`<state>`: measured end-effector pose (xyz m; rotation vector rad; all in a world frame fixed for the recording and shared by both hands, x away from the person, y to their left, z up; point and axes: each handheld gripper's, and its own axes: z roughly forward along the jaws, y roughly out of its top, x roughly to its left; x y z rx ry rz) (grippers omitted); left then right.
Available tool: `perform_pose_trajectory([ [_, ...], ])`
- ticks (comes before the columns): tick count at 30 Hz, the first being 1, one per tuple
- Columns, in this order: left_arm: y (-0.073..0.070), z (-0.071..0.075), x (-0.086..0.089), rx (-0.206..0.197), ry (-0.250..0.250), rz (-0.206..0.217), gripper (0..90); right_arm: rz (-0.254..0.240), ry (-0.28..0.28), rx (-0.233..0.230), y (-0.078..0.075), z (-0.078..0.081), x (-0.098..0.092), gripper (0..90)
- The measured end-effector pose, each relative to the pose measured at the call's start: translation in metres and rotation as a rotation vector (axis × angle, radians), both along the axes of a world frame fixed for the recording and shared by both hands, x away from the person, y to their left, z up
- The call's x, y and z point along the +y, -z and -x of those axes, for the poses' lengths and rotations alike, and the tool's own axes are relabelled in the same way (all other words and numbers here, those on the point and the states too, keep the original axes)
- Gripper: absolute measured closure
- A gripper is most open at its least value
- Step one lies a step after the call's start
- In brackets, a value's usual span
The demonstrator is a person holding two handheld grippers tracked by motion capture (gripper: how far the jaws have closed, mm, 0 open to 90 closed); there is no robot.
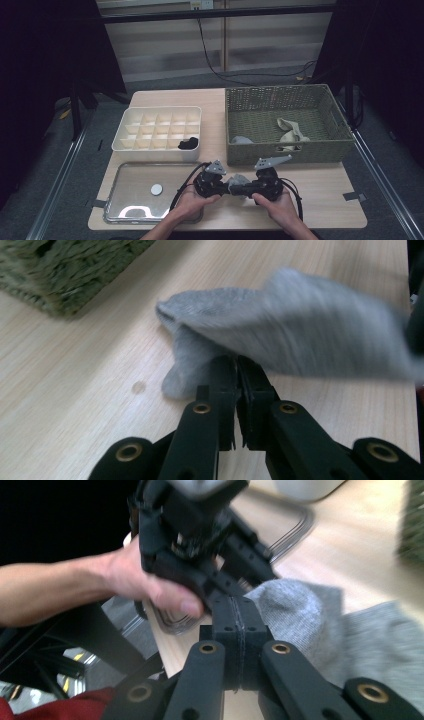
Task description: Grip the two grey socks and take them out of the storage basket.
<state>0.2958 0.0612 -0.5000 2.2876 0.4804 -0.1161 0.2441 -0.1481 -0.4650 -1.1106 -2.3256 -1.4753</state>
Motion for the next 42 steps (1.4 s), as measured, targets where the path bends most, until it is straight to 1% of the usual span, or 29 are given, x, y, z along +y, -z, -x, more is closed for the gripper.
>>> perform_pose_trajectory([
  [2,-0.001,0.0,0.003,-0.004,-0.001,-0.009,86.1,0.013,-0.017,0.011,0.006,0.001,0.006,90.0],
  [5,-0.002,0.0,0.009,-0.004,-0.008,-0.004,85.9,0.033,-0.034,0.029,0.015,0.002,0.01,90.0],
  [6,-0.004,0.0,0.012,-0.008,-0.005,-0.015,85.7,0.039,-0.036,0.031,0.017,0.002,0.011,90.0],
  [7,-0.005,0.001,0.014,-0.006,-0.018,-0.003,85.7,0.05,-0.038,0.037,0.02,0.003,0.012,90.0],
  [8,-0.007,0.002,0.017,-0.003,-0.025,-0.001,85.3,0.058,-0.041,0.039,0.023,0.003,0.012,89.7],
  [9,-0.008,0.002,0.02,-0.005,-0.027,0.015,84.7,0.061,-0.041,0.043,0.026,0.003,0.012,89.5],
  [10,-0.01,0.003,0.022,-0.006,-0.032,0.019,84.4,0.06,-0.043,0.046,0.029,0.003,0.012,89.4],
  [11,-0.012,0.003,0.024,-0.01,-0.032,0.019,84.1,0.062,-0.043,0.051,0.03,0.003,0.012,89.2],
  [12,-0.013,0.004,0.026,-0.011,-0.036,0.031,83.5,0.063,-0.043,0.05,0.031,0.002,0.012,88.8],
  [14,-0.015,0.005,0.029,-0.014,-0.036,0.032,82.3,0.068,-0.043,0.048,0.032,0.002,0.013,87.3],
  [15,-0.018,0.007,0.034,-0.02,-0.047,0.056,81.9,0.07,-0.05,0.044,0.033,0.001,0.012,86.8],
  [17,-0.02,0.007,0.037,-0.022,-0.051,0.056,81.0,0.071,-0.049,0.052,0.033,0.002,0.013,85.6],
  [18,-0.024,0.008,0.043,-0.024,-0.066,0.072,80.7,0.074,-0.058,0.046,0.034,0.002,0.014,84.2],
  [19,-0.024,0.008,0.043,-0.024,-0.066,0.072,80.3,0.074,-0.058,0.046,0.034,0.002,0.014,84.2],
  [20,-0.026,0.009,0.047,-0.026,-0.07,0.092,79.9,0.08,-0.066,0.046,0.035,0.003,0.015,82.7],
  [21,-0.026,0.01,0.047,-0.026,-0.069,0.099,79.5,0.081,-0.068,0.047,0.035,0.004,0.016,81.6],
  [24,-0.027,0.012,0.046,-0.026,-0.054,0.099,78.6,0.078,-0.068,0.039,0.031,0.006,0.013,79.5],
  [26,-0.027,0.014,0.043,-0.021,-0.043,0.109,78.3,0.072,-0.064,0.026,0.028,0.007,0.008,78.9],
  [28,-0.027,0.016,0.04,-0.021,-0.033,0.113,78.3,0.061,-0.044,0.018,0.022,0.008,0.001,79.1],
  [29,-0.028,0.017,0.038,-0.02,-0.024,0.107,78.3,0.06,-0.032,0.012,0.02,0.007,-0.004,79.2],
  [32,-0.029,0.021,0.033,-0.017,-0.005,0.115,78.3,0.054,0.005,-0.001,0.017,0.003,-0.018,79.6],
  [33,-0.029,0.021,0.033,-0.017,-0.005,0.115,78.4,0.054,0.005,-0.001,0.017,0.003,-0.018,79.6],
  [34,-0.029,0.024,0.029,-0.014,0.013,0.116,78.5,0.058,0.031,-0.003,0.017,0.0,-0.026,79.7],
  [36,-0.029,0.025,0.027,-0.014,0.019,0.115,78.5,0.067,0.051,-0.008,0.016,-0.003,-0.031,80.3],
  [37,-0.028,0.027,0.022,-0.011,0.03,0.116,78.5,0.074,0.063,-0.014,0.016,-0.007,-0.034,81.2],
  [39,-0.026,0.029,0.017,-0.016,0.028,0.109,78.7,0.093,0.083,-0.021,0.015,-0.012,-0.037,84.4],
  [40,-0.025,0.029,0.015,-0.016,0.038,0.099,79.6,0.106,0.095,-0.03,0.015,-0.015,-0.039,85.3],
  [41,-0.023,0.03,0.013,-0.013,0.046,0.09,80.1,0.105,0.103,-0.027,0.015,-0.018,-0.04,86.1],
  [42,-0.021,0.03,0.012,-0.015,0.053,0.078,80.2,0.094,0.108,-0.022,0.016,-0.022,-0.042,87.1],
])
